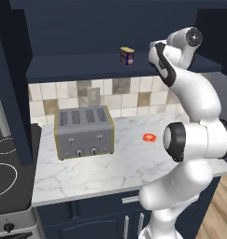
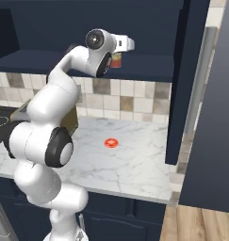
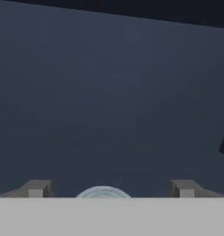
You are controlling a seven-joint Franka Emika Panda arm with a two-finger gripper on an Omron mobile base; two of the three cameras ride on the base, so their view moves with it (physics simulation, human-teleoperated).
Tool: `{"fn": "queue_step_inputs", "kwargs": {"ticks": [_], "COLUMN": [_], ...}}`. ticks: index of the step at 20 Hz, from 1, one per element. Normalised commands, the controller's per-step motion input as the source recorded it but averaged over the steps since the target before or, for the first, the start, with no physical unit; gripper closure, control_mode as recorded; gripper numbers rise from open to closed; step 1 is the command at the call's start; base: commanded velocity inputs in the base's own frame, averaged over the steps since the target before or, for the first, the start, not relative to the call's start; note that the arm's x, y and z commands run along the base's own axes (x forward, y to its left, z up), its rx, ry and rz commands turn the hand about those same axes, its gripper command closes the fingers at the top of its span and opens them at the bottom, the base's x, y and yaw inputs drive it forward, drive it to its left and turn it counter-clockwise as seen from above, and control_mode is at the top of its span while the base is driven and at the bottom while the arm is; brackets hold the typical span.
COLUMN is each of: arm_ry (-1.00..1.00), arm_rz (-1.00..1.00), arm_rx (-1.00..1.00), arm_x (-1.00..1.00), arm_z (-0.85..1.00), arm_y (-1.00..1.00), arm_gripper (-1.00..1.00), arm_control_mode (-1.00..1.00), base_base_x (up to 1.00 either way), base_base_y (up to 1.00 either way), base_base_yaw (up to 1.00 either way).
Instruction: Restock the canned food cabinet by taking the new fresh canned food from the counter and placing it in the cabinet. Then, take the old canned food from the cabinet and place it on the counter.
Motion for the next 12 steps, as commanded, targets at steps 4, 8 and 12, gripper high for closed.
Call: {"fn": "queue_step_inputs", "kwargs": {"ticks": [4,8,12], "arm_ry": [-0.04,0.1,0.27], "arm_rz": [0.0,0.04,0.13], "arm_rx": [0.0,0.0,-0.02], "arm_x": [-1.0,-1.0,-0.93], "arm_z": [0.86,0.45,-0.06], "arm_y": [0.27,0.58,0.81], "arm_gripper": [-1.0,-1.0,-1.0], "arm_control_mode": [-1.0,-1.0,-1.0], "base_base_x": [0.0,0.0,0.0], "base_base_y": [0.0,0.0,0.0], "base_base_yaw": [0.0,0.0,0.0]}}
